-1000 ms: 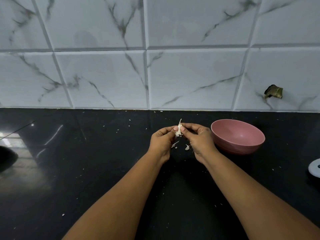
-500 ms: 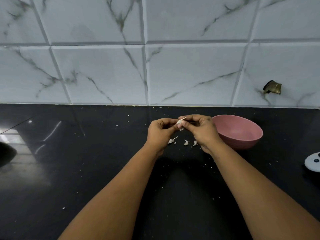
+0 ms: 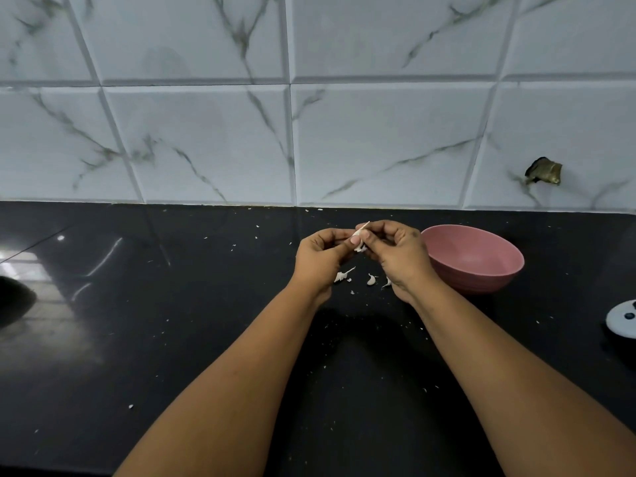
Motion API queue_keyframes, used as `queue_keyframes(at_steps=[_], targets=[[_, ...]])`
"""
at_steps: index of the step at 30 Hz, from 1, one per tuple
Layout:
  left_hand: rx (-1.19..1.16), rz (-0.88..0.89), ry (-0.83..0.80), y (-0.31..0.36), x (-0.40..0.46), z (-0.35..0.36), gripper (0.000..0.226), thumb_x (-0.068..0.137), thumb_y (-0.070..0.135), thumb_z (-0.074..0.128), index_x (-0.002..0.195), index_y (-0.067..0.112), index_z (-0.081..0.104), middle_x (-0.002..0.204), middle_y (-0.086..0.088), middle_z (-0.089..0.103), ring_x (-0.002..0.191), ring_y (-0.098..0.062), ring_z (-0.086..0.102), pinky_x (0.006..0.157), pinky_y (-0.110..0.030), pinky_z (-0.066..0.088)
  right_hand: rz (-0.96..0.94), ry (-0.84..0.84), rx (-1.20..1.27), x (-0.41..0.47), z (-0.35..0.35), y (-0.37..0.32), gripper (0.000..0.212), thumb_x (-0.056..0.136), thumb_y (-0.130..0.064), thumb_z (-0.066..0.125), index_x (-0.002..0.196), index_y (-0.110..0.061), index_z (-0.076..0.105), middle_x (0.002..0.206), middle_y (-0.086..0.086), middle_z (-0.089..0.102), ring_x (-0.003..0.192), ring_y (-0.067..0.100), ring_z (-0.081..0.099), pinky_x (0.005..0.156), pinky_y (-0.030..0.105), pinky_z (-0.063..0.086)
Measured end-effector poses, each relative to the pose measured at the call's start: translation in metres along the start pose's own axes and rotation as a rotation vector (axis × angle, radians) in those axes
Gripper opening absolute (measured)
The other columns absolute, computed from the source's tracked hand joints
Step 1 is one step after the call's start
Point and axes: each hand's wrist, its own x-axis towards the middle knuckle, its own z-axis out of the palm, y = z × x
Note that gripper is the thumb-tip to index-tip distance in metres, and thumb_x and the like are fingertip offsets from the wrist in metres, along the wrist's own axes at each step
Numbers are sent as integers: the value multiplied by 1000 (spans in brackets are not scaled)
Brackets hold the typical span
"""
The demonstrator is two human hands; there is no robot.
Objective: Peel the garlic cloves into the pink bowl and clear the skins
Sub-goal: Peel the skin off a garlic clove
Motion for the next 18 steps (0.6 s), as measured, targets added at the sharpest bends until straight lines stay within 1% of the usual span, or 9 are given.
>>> queue_keyframes(at_steps=[2, 4, 6, 8, 10, 13, 15, 18], targets=[[-6, 2, 5, 0, 0, 0, 7, 85, 2, 69, 92, 0, 70, 87, -14, 71, 85, -21, 67, 81, -26, 57, 22, 16, 60, -1, 3, 1, 12, 89, -1, 64, 84, -11, 68, 79, 0, 71, 72, 4, 66, 64, 16, 53], [-58, -11, -3, 2, 0, -1, 4, 86, 1, 67, 88, 3, 70, 83, -9, 72, 82, -16, 68, 77, -22, 56, 77, 30, 176, -1, 4, -1, 13, 89, 1, 61, 84, -9, 67, 75, -3, 72, 73, 6, 68, 68, 18, 56], [-79, -15, -20, 4, 1, -2, 6, 87, 0, 66, 88, 5, 70, 81, -5, 72, 81, -14, 68, 75, -20, 55, 98, 28, 231, 0, 2, -3, 11, 90, 1, 61, 85, -8, 66, 76, -4, 73, 76, 7, 69, 74, 22, 58], [-59, -28, -40, 4, 2, -3, 5, 88, 2, 66, 91, 5, 69, 83, -6, 72, 82, -13, 67, 76, -20, 55, 82, 5, 188, 0, 0, -4, 10, 90, 1, 61, 87, -8, 66, 81, 0, 72, 78, 8, 69, 77, 23, 58], [-42, -58, -47, 1, 3, -3, 6, 90, 6, 65, 95, 4, 68, 86, -7, 69, 84, -14, 64, 79, -21, 54, 68, -13, 145, -1, 0, -4, 13, 91, 1, 58, 87, -9, 65, 84, 3, 69, 79, 8, 68, 77, 22, 57], [-30, -92, -61, -3, 3, 0, 5, 93, 10, 62, 96, 6, 64, 86, -7, 65, 81, -15, 60, 77, -24, 50, 57, -16, 86, -2, 0, 0, 17, 94, 1, 55, 90, -12, 66, 88, 5, 67, 84, 10, 66, 77, 22, 57], [-32, -99, -55, -3, 2, 2, 4, 94, 10, 60, 97, 7, 62, 85, -5, 64, 77, -12, 58, 73, -21, 51, 42, -2, 51, -1, 1, 2, 18, 94, -1, 55, 90, -14, 66, 91, 4, 66, 87, 11, 65, 78, 24, 57], [-45, -95, -65, -2, 1, 3, 8, 96, 9, 57, 101, 6, 62, 87, -4, 64, 75, -9, 59, 69, -16, 52, 2, 47, 20, 1, 1, 3, 15, 94, -4, 58, 84, -14, 61, 91, 2, 63, 82, 9, 66, 74, 23, 58]])
